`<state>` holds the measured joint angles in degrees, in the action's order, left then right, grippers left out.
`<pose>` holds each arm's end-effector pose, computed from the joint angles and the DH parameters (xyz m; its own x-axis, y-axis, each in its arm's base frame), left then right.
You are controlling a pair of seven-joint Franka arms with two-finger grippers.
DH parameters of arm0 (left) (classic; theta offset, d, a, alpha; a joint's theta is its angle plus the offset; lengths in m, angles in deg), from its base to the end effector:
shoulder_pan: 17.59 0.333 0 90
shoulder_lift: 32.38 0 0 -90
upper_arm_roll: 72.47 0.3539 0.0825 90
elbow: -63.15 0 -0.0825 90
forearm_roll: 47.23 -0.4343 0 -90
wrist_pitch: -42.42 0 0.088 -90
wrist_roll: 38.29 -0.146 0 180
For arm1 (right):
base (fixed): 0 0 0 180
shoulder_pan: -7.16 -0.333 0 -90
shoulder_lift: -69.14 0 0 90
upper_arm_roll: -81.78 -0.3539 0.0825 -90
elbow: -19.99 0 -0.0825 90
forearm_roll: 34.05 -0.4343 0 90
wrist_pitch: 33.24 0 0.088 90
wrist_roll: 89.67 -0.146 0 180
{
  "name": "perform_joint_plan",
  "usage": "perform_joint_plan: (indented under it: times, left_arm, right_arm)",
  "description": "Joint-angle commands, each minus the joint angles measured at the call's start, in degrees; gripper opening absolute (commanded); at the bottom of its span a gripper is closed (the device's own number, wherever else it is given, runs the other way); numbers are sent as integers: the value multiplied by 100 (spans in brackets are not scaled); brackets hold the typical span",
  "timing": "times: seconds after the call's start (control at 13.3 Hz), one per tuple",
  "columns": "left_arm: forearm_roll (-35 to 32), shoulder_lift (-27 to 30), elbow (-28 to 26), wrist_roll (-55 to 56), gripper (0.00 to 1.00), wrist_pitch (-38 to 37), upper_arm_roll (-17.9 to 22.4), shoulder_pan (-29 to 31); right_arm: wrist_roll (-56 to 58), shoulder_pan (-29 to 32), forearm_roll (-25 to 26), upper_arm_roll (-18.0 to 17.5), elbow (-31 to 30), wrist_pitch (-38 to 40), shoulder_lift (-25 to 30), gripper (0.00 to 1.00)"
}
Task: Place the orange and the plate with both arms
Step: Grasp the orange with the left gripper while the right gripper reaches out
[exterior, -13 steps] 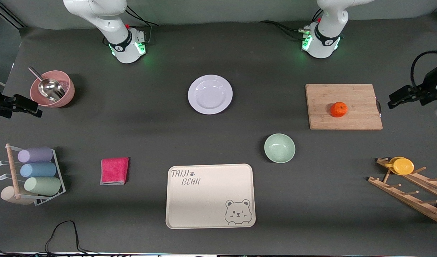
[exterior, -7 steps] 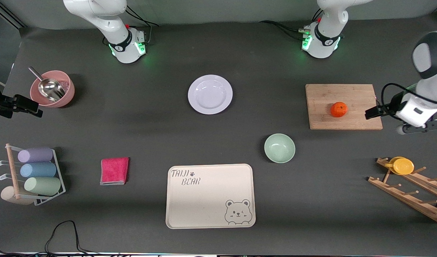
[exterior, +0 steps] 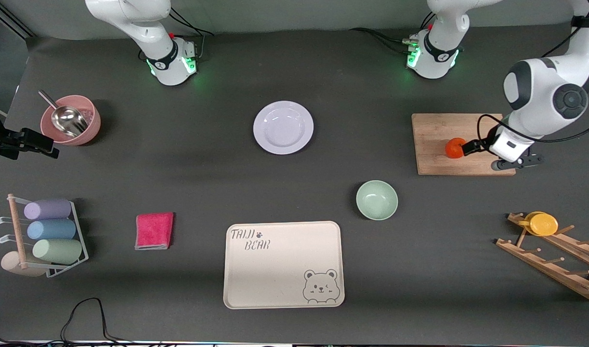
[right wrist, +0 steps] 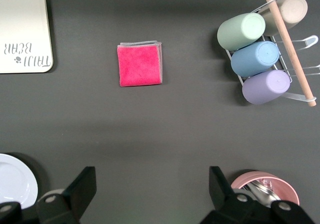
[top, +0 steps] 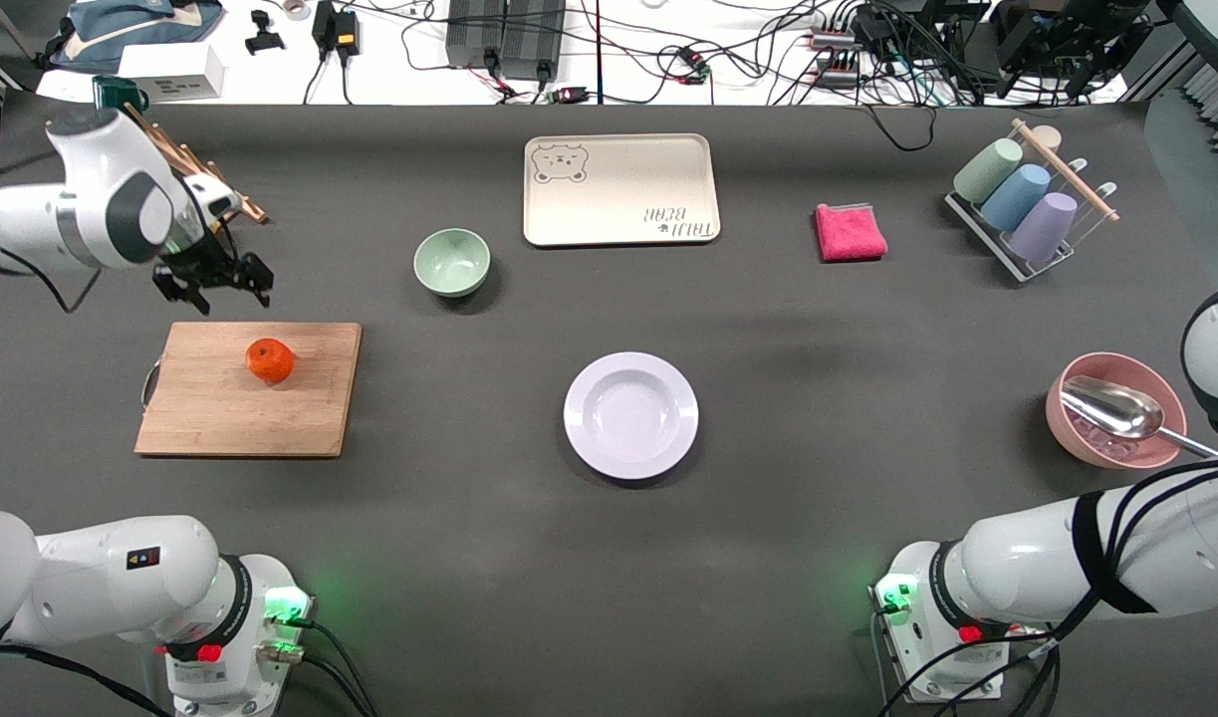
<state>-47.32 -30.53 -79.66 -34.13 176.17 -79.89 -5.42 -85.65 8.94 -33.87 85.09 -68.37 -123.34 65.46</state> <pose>0.4759 0.0400 0.2480 0.9802 0.1537 -0.1251 0.1532 -0.9881 -0.0143 0.6226 -0.0548 0.5990 0.9992 -0.0186 -0.0341 -0.0185 -0.9998 0.0045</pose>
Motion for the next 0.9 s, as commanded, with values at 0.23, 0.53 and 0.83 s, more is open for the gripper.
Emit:
perform_joint_plan:
  times: [0.23,0.53,0.83]
  left_arm:
    - [-26,246,-1064,401,100,1047,-67,-231]
    - [-26,105,-1266,402,100,1414,-67,-267]
    - [-26,-185,-1337,402,100,1751,-67,-381]
  right_arm:
    - [-121,-19,132,-32,-155,-42,148,100]
    - [-147,-54,132,-41,-1126,-461,830,100]
    - [-595,-432,132,-41,-2306,-798,1833,100]
